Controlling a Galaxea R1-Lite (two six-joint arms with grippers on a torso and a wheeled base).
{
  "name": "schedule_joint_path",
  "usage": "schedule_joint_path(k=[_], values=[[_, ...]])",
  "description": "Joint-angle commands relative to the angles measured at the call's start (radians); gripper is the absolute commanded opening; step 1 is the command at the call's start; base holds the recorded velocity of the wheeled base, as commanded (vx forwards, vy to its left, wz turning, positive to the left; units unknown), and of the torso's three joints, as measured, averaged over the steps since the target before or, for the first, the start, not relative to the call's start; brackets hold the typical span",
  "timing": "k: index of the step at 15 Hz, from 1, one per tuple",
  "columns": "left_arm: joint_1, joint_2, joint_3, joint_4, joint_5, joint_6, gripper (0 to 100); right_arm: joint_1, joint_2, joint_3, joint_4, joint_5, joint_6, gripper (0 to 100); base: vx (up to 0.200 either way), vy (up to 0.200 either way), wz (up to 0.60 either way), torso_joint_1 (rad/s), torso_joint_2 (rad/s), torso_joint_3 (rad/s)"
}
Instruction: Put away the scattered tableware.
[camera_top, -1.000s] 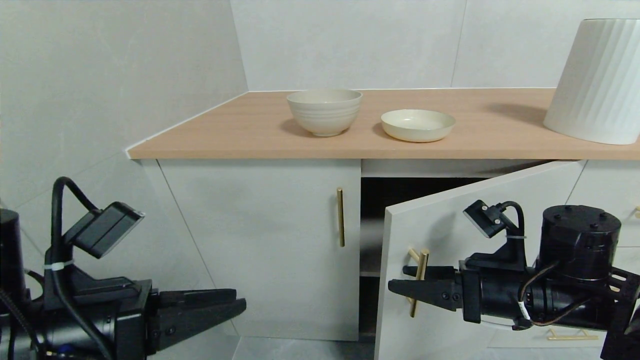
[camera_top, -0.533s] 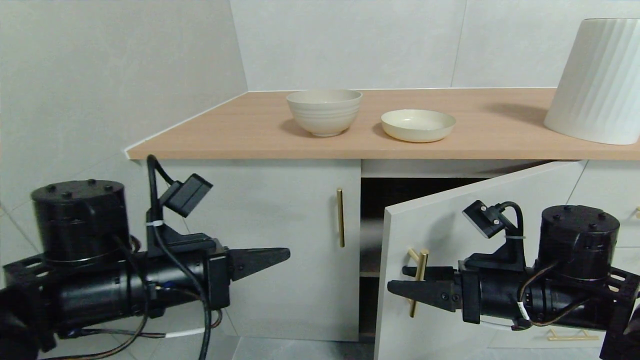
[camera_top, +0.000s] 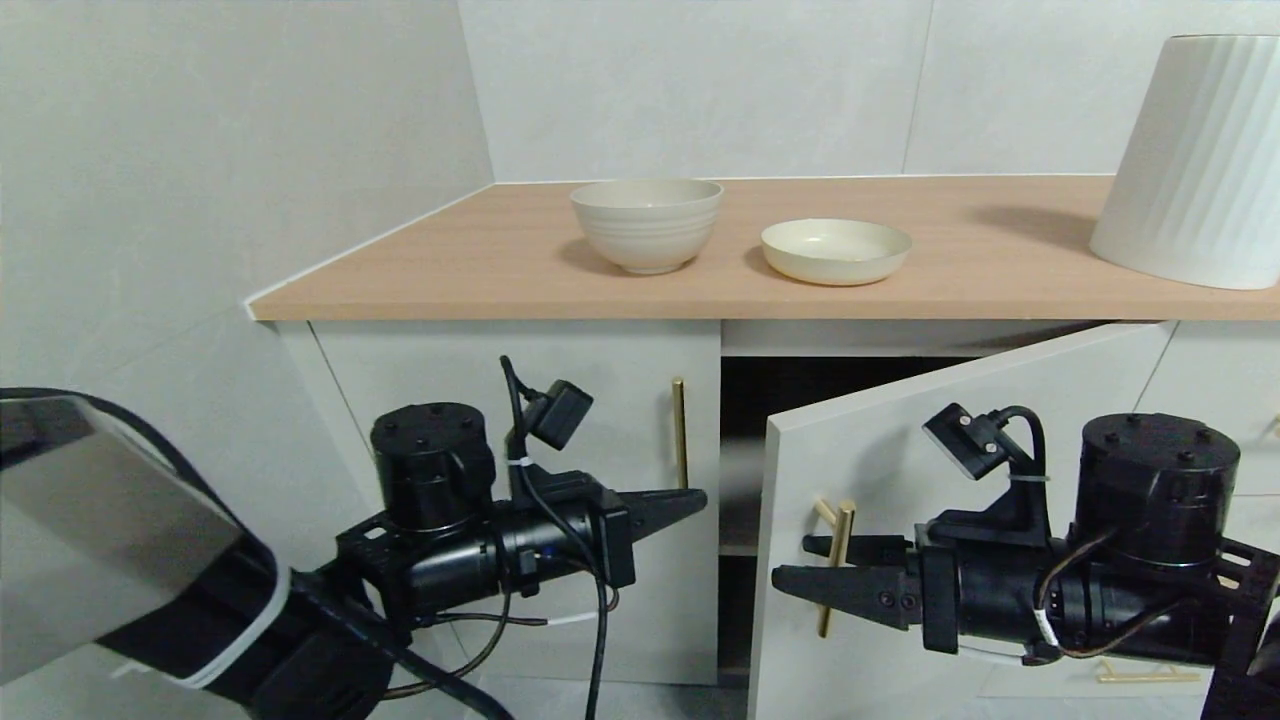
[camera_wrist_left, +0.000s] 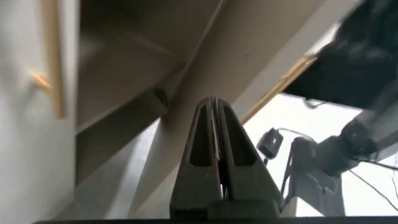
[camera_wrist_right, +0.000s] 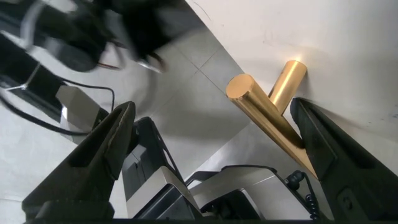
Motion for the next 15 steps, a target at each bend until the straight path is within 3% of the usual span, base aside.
schedule_joint_path(k=[1, 2, 5, 9, 11, 15], values=[[-0.029, 0.133, -0.066, -0.017, 0.003, -0.002, 0, 0.004, 0.001, 0.002, -0.007, 0.004, 0.001, 100, 0.000, 0.000, 0.00, 0.000, 0.00, 0.000], [-0.032, 0.144, -0.077, -0.017, 0.004, -0.002, 0, 0.004, 0.001, 0.003, -0.011, 0.004, 0.001, 100, 0.000, 0.000, 0.00, 0.000, 0.00, 0.000], [-0.074, 0.215, -0.197, -0.016, 0.089, 0.000, 0, 0.004, 0.001, 0.006, -0.028, 0.004, 0.001, 100, 0.000, 0.000, 0.00, 0.000, 0.00, 0.000], [-0.138, 0.219, -0.244, -0.014, 0.093, 0.000, 0, 0.004, 0.016, 0.008, -0.028, -0.056, -0.050, 100, 0.000, 0.000, 0.00, 0.000, 0.00, 0.000], [-0.144, 0.216, -0.243, -0.019, 0.096, 0.001, 0, 0.003, 0.013, 0.011, -0.026, -0.138, -0.120, 100, 0.000, 0.000, 0.00, 0.000, 0.00, 0.000], [-0.144, 0.215, -0.244, -0.019, 0.098, 0.001, 0, -0.028, -0.073, 0.013, 0.010, -0.149, -0.150, 100, 0.000, 0.000, 0.00, 0.000, 0.00, 0.000]])
